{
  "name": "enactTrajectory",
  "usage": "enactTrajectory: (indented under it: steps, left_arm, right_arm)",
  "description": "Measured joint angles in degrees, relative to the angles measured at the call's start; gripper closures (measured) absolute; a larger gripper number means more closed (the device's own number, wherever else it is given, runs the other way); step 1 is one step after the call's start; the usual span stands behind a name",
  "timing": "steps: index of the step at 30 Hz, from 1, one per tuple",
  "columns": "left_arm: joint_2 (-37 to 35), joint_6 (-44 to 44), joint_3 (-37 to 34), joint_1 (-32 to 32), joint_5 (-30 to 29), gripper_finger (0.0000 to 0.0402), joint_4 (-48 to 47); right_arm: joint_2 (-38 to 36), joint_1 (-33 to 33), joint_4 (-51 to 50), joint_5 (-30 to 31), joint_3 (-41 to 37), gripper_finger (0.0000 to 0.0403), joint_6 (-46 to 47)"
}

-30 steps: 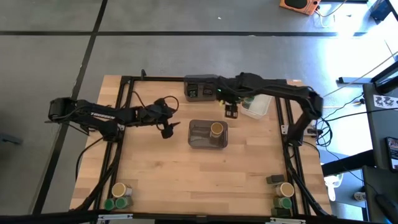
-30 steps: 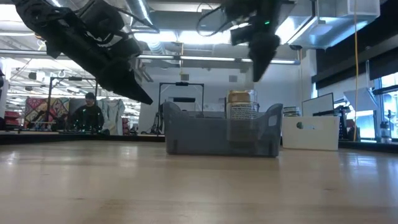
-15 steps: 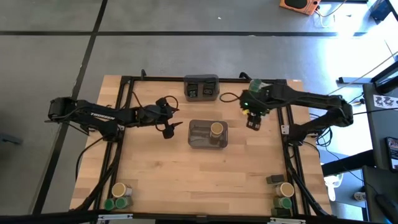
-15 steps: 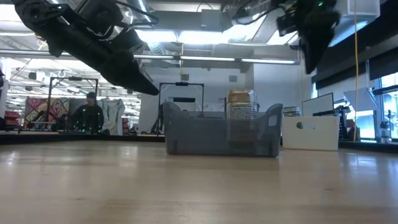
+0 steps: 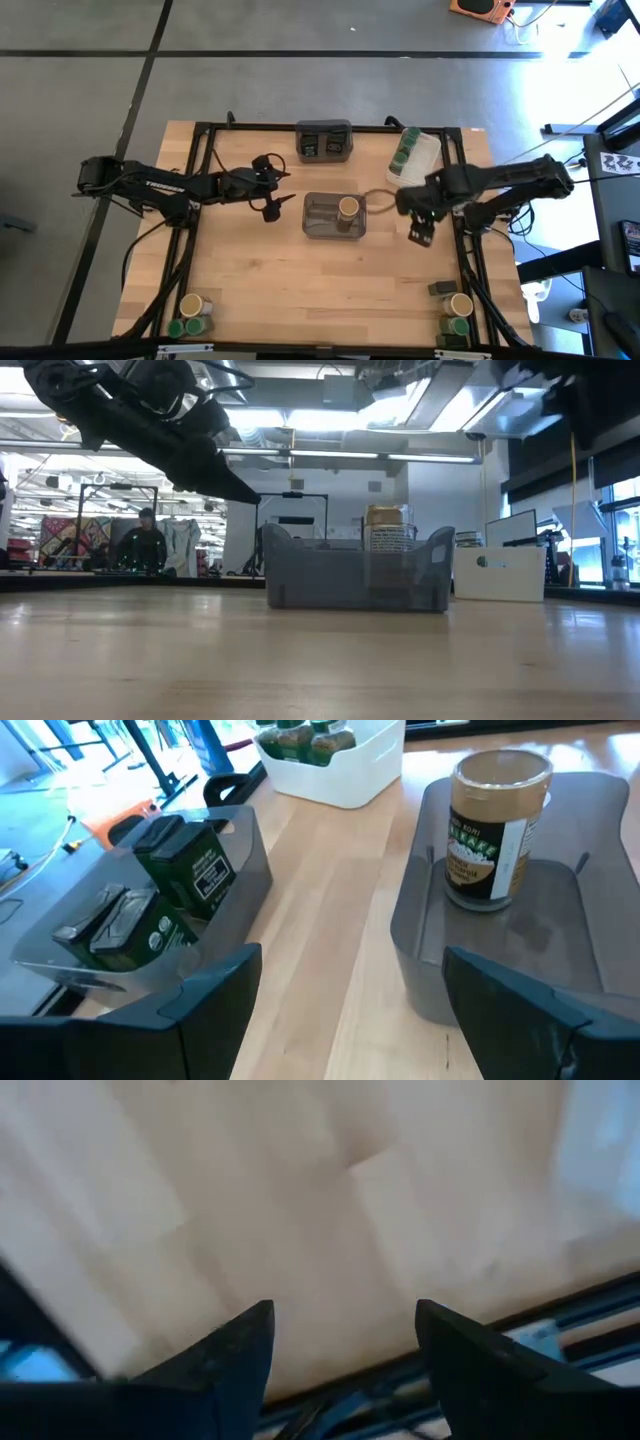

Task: Sort spices by type
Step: Put the black seasoning can into the top black bin

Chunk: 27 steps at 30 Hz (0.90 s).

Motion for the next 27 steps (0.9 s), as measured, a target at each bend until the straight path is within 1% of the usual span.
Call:
enactTrajectory:
  steps: [3, 7, 11, 14, 19, 23, 27]
  left_arm:
    - [0.00, 0.10, 0.00, 0.00, 0.01, 0.0092, 0.00]
    - [0.00, 0.28, 0.00, 0.00, 0.01, 0.0092, 0.01]
    - [0.00, 0.68, 0.00, 0.00, 0.00, 0.0092, 0.00]
    - [0.00, 0.64, 0.00, 0.00, 0.00, 0.0091, -0.02]
    - [0.00, -0.37, 0.00, 0.00, 0.02, 0.0091, -1.12]
    - [0.00, -1.82, 0.00, 0.00, 0.02, 0.0091, -2.63]
    - [0.00, -4.09, -0.02, 0.00, 0.03, 0.0091, -4.02]
  right_arm:
    - [0.00, 4.86, 0.10, -0.81, 0.00, 0.0162, 1.83]
    - [0.00, 9.80, 0.38, 0.65, -0.24, 0.0162, 5.56]
    - [0.02, 13.93, 1.03, 1.06, -2.82, 0.0162, 11.51]
    - [0.03, 17.52, 4.28, -1.29, -6.07, 0.0162, 17.21]
    - [0.04, 23.99, 12.28, -7.42, -10.63, 0.0162, 26.99]
    - [0.05, 28.19, 17.70, -7.93, -12.36, 0.0162, 32.39]
    - [1.71, 31.65, 18.29, -7.98, -13.32, 0.0162, 35.18]
